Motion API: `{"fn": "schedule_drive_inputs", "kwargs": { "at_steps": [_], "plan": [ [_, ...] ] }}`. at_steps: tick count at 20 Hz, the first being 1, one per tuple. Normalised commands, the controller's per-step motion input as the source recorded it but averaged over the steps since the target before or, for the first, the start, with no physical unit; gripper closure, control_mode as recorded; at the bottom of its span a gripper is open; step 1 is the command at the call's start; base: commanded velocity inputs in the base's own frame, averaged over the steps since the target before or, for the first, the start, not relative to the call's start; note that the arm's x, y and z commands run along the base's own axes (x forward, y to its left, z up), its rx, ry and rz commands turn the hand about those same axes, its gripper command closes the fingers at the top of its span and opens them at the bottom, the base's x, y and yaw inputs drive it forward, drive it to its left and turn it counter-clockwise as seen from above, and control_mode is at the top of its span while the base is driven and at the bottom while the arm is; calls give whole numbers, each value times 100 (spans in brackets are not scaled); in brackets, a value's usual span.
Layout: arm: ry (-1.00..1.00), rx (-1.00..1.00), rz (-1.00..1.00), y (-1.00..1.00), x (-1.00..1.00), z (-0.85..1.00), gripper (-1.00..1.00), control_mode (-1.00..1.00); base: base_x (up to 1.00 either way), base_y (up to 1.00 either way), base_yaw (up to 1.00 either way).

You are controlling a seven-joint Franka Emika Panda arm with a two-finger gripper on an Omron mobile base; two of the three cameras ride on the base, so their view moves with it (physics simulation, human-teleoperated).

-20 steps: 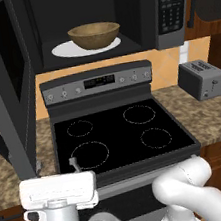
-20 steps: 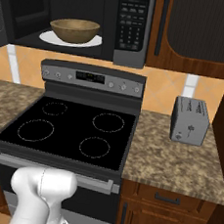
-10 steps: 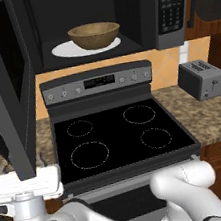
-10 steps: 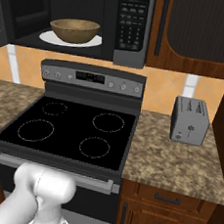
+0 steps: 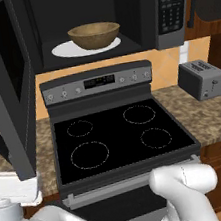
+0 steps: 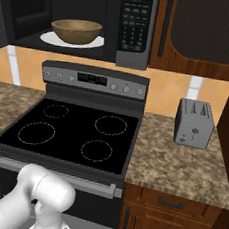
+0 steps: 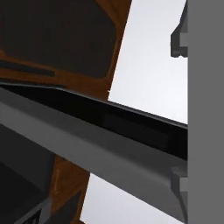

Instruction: Open the microwave, place the bowl with waffle inside the microwave, then close the microwave door and turn it on.

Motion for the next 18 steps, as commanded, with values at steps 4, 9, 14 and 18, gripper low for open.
{"fn": "schedule_drive_inputs", "kwargs": {
  "at_steps": [4,9,14,18],
  "plan": [
    [-18,14,-9,-32,-54,61,-100,-100,0,0,0],
    [-13,19,-4,-55,-41,68,-100,-100,0,0,0],
    [-22,22,0,-88,-56,34,-100,-100,0,0,0],
    [-24,25,0,-99,-53,19,-100,-100,0,0,0]
  ]
}}
